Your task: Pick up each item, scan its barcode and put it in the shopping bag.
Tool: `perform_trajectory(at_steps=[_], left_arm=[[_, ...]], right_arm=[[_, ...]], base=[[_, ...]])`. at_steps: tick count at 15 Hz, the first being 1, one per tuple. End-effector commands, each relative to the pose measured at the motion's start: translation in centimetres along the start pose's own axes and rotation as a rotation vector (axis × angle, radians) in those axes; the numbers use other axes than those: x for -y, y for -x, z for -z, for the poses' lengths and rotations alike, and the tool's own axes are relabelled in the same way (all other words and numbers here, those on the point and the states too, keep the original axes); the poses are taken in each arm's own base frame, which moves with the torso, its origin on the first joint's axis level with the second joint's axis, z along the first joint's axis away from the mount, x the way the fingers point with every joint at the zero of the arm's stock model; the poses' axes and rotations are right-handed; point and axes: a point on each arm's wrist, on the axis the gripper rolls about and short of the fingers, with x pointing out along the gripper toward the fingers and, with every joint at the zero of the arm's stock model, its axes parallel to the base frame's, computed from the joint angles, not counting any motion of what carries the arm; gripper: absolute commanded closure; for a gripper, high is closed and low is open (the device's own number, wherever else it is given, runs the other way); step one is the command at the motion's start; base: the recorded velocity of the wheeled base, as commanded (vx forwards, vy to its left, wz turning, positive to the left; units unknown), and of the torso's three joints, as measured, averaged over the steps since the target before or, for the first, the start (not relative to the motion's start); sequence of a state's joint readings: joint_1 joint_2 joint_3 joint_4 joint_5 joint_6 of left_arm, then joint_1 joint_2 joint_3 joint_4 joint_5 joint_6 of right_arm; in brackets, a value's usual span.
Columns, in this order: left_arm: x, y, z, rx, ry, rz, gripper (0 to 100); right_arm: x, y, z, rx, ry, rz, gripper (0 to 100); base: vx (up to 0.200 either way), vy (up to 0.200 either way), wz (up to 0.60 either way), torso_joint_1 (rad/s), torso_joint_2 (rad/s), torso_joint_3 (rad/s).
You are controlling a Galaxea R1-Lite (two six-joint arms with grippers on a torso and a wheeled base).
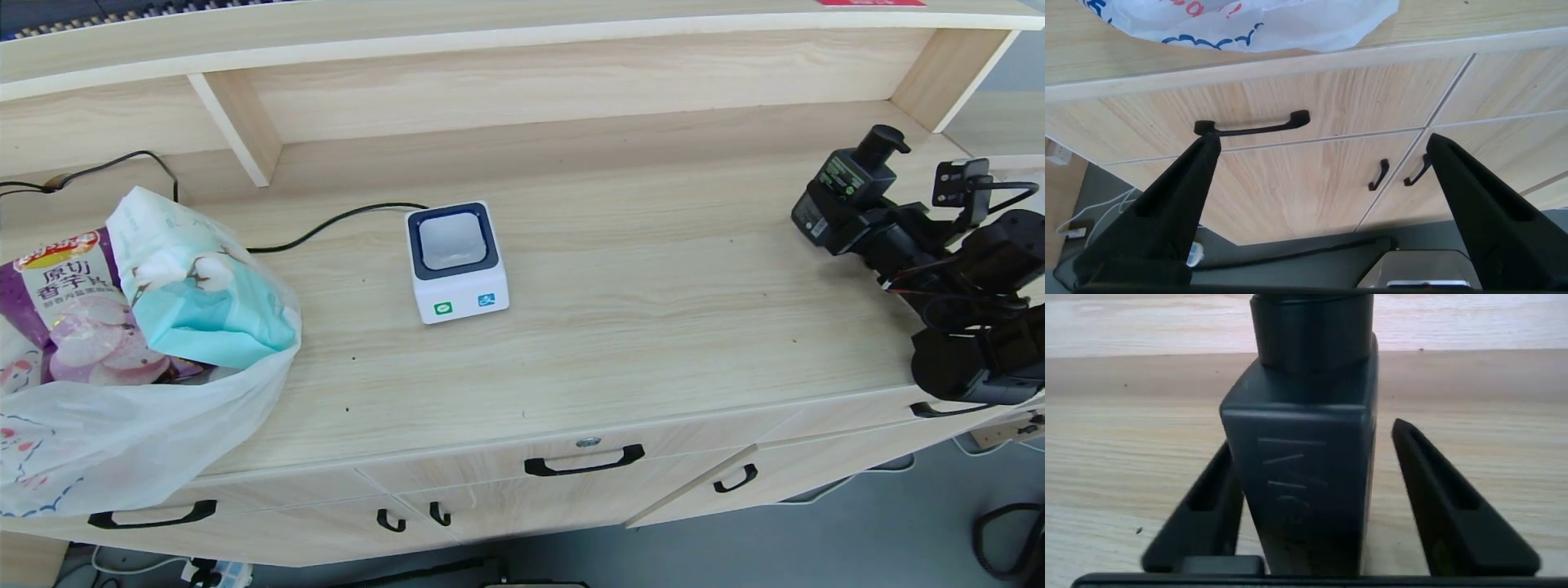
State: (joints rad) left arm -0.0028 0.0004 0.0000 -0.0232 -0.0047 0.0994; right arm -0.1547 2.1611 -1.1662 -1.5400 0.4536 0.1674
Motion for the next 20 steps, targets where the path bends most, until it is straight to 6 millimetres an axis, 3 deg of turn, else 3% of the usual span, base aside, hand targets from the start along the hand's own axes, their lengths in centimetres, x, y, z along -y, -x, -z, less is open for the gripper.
perform_trajectory(at_steps=[1,5,8,9,14,17,18,20], left_arm=[[0.0,0.0,0.0,0.000,0.000,0.000,0],[0.0,0.0,0.0,0.000,0.000,0.000,0],[0.0,0.0,0.0,0.000,0.000,-0.001,0],[0.0,0.0,0.0,0.000,0.000,-0.001,0],[0.0,0.0,0.0,0.000,0.003,0.000,0],[0.0,0.0,0.0,0.000,0.003,0.000,0],[0.0,0.0,0.0,0.000,0.003,0.000,0],[0.0,0.0,0.0,0.000,0.001,0.000,0]], right_arm=[[0.0,-0.1,0.0,0.002,0.001,-0.002,100],[0.2,0.0,-0.8,0.017,0.011,-0.001,100],[-0.2,-0.1,-2.9,0.055,0.026,-0.018,100],[-0.6,-0.1,-4.4,0.083,0.037,-0.021,100],[-8.6,0.4,-12.4,0.198,-0.021,-0.164,100],[-14.4,1.0,-16.4,0.201,-0.147,-0.207,100],[-17.5,1.6,-18.1,0.158,-0.253,-0.225,100],[-19.1,2.1,-18.5,0.122,-0.340,-0.263,100]], base=[[0.000,0.000,0.00,0.000,0.00,0.000],[0.000,0.000,0.00,0.000,0.00,0.000],[0.000,0.000,0.00,0.000,0.00,0.000],[0.000,0.000,0.00,0.000,0.00,0.000],[0.000,0.000,0.00,0.000,0.00,0.000],[0.000,0.000,0.00,0.000,0.00,0.000],[0.000,0.000,0.00,0.000,0.00,0.000],[0.000,0.000,0.00,0.000,0.00,0.000]])
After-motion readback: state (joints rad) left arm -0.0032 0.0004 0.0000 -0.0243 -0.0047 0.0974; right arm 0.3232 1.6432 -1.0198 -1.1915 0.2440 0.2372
